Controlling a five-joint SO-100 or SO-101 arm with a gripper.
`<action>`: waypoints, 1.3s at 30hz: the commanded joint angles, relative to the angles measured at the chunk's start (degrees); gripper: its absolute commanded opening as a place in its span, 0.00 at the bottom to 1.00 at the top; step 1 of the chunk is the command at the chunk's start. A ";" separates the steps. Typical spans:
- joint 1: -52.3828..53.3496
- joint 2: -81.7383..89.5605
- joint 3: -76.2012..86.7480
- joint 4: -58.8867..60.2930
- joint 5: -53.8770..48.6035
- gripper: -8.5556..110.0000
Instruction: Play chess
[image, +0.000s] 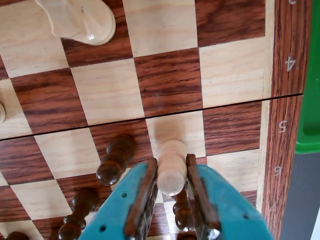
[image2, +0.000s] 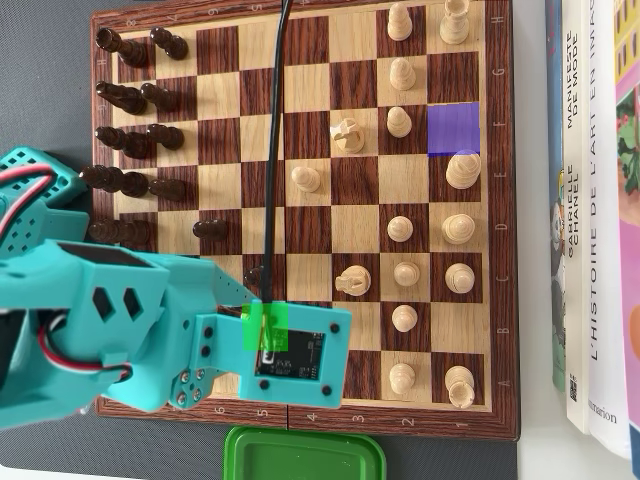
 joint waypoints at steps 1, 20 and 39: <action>1.05 0.53 -3.96 0.62 -0.26 0.12; 0.26 0.44 -4.75 0.44 0.35 0.12; -1.05 -0.09 -5.36 -1.23 0.62 0.12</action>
